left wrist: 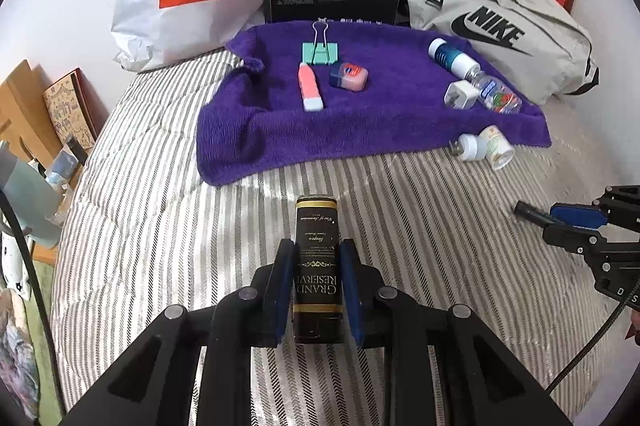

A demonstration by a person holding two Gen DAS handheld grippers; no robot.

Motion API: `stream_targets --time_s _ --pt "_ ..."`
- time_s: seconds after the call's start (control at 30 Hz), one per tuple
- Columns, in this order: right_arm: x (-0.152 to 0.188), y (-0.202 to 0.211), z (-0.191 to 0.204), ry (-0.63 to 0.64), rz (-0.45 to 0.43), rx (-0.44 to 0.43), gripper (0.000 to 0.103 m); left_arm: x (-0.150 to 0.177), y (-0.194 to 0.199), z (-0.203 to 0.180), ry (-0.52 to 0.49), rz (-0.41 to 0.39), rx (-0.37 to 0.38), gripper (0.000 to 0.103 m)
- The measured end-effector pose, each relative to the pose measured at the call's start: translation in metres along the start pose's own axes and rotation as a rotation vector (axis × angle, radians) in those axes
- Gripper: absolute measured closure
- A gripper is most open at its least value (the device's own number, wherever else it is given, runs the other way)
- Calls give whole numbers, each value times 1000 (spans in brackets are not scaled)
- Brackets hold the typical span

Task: Organize rigid objects
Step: 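Carry the box with the left tool while the right tool carries the black case toward the towel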

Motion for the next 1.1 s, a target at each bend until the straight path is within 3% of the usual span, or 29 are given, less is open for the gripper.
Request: stream_targets --time_s 0.37,0.7,0.8,0.87,1.0,1.1 --pt "-19 11 -17 -30 -11 -13 82 -37 7 3 -7 -23 6 81" --pt "-57 18 -28 -48 -42 -41 82 -79 -7 9 -9 -21 4 80" --pt "-74 15 -31 -52 -51 -47 84 -89 -16 10 -10 -12 6 80" --pt "-87 10 -37 -60 -53 -49 92 -96 -23 10 -5 -8 8 80" --pt "-107 -2 -47 -80 -60 -59 93 -104 -36 3 -24 8 27 80" --pt "-104 -16 -53 -60 -25 -20 93 -104 -42 2 -18 13 34 80"
Point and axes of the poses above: each gripper's, at about its wrist camera, not at the fingertips, and y roughly against the way its jaws point, z to its left, x to its underside, the point moved 8 cm from there along -y, roughly the way its jaws point, and after that the axes turned 8 degrees about -y, right-handed, at the moved point
